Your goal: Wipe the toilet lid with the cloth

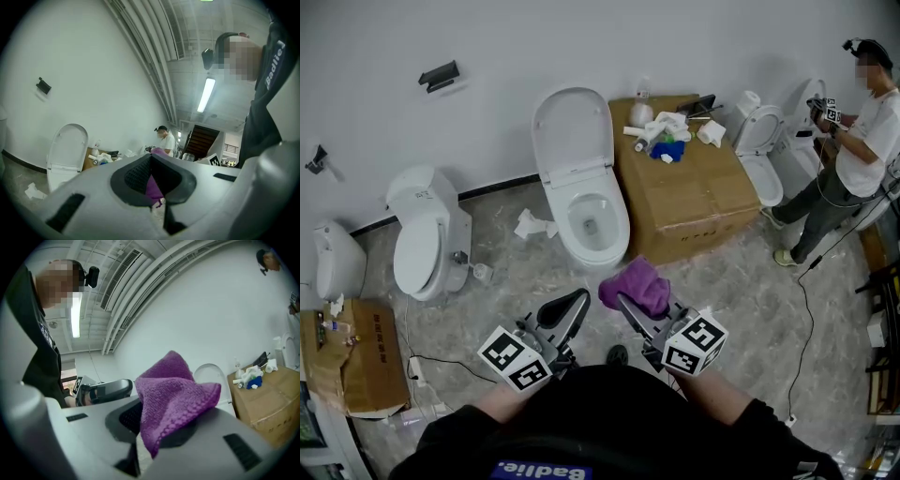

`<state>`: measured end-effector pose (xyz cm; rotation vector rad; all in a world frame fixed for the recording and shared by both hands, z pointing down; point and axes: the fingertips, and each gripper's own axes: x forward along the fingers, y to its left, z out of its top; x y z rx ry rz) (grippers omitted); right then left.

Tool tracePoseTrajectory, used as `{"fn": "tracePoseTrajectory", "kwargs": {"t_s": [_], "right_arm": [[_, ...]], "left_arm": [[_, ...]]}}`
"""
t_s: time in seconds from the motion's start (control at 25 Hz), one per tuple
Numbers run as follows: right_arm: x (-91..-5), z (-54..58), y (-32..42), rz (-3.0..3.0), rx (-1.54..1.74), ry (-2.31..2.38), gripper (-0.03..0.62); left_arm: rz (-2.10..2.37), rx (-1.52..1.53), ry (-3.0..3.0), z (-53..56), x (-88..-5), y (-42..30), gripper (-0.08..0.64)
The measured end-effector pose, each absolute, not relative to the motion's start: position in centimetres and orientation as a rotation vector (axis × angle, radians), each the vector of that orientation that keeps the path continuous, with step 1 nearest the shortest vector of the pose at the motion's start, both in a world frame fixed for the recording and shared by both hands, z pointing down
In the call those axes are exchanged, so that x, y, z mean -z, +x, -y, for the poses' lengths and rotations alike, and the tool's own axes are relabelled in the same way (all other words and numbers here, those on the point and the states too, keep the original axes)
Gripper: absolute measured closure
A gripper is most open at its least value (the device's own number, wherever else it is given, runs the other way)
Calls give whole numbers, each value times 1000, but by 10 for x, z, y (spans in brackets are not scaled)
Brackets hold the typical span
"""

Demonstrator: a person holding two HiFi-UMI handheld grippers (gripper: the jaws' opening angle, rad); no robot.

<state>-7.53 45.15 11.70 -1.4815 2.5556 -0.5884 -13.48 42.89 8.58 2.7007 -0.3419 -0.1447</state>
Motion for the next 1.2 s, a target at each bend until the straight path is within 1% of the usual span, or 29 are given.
{"fn": "tracePoseTrajectory", "kwargs": {"t_s": [0.44,0.68,0.92,1.2], "right_arm": [[-133,-421,-38,-2587,600,-1423,537],[-144,-380,-23,-2582,629,-1432,538],[-157,-307,-20,-2576,640,-1478,537],[-161,-188,-27,-2513,673,-1574,537]], "left_arm": [[407,164,2693,-399,-95,-100,546],[416,201,2675,-351,-101,-84,546],[387,181,2734,-276,-108,-79,546],[351,159,2770,-144,-108,-87,546]]}}
